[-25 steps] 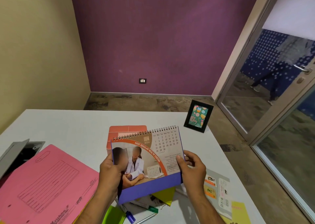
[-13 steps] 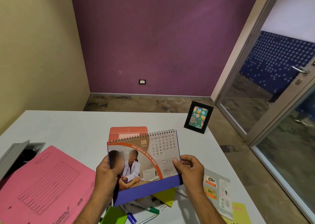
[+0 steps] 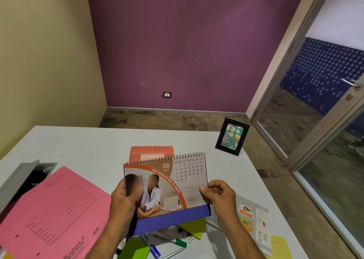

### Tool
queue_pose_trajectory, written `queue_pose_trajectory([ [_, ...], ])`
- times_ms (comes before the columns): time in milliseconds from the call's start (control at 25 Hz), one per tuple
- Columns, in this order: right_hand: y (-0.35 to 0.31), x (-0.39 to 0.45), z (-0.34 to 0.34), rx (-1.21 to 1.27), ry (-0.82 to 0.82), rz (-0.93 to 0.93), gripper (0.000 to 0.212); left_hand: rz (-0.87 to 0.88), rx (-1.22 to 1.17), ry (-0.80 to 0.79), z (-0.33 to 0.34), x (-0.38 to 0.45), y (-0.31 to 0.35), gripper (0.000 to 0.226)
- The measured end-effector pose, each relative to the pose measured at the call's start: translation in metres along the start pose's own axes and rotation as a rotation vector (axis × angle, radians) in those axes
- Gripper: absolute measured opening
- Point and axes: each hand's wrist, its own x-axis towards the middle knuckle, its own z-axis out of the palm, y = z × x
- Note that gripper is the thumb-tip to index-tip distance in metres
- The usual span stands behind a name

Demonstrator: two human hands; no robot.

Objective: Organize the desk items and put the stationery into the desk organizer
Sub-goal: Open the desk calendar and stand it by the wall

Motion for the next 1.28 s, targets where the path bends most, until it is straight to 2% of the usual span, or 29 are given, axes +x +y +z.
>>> queue_pose_trajectory([
  [360,-0.010,-0.003,0.012,-0.020,-0.116,0.101,0.017,0.067,0.020,0.059,-0.003,-0.003,0.005,0.032],
  [560,-0.010,-0.005,0.015,-0.110,-0.147,0.037,0.008,0.082,0.065,0.062,-0.008,-0.002,0.005,0.037],
  [880,-0.013,-0.018,0.037,0.038,-0.292,0.076,0.014,0.139,0.036,0.021,-0.021,0.000,0.017,0.030],
  [920,-0.014,-0.018,0.039,0.057,-0.316,0.076,0.014,0.159,0.015,0.055,-0.024,-0.002,0.021,0.034],
  [1000,-0.016,-0.018,0.045,0.095,-0.360,0.075,0.014,0.245,0.061,0.274,-0.031,-0.004,0.028,0.039],
  [1080,-0.017,-0.017,0.056,0.127,-0.400,0.065,0.014,0.324,0.141,0.412,-0.040,-0.005,0.033,0.031],
  [1200,-0.018,-0.016,0.076,0.128,-0.442,0.031,0.013,0.258,0.093,0.339,-0.052,-0.008,0.039,0.010],
  [1280,-0.022,-0.014,0.098,0.123,-0.471,0.011,0.014,0.206,0.059,0.298,-0.066,-0.009,0.051,0.005],
])
